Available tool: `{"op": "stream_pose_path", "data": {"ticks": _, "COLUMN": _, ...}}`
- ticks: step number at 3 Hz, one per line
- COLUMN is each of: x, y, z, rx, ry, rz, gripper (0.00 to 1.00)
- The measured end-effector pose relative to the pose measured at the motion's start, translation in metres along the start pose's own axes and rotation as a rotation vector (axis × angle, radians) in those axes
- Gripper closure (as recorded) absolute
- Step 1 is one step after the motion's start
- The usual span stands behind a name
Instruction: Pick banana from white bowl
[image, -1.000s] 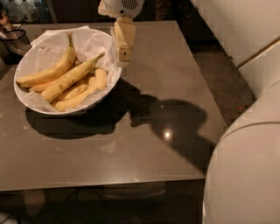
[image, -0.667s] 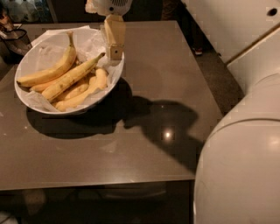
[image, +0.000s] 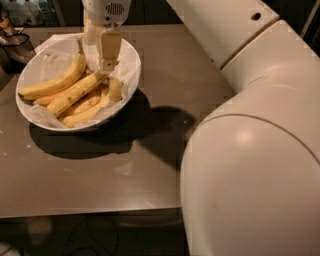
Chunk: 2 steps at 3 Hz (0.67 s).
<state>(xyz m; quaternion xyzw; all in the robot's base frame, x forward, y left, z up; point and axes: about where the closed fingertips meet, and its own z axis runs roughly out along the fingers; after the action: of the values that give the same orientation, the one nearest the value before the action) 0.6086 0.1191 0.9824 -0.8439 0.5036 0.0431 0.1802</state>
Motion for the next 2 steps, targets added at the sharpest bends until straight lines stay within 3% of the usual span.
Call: {"op": "stream_pose_path", "data": {"ticks": 2, "x": -0.005, "y": -0.015, "z": 0.039, "rx": -0.063, "ry": -0.015, "rz": -0.019, "gripper": 0.36}}
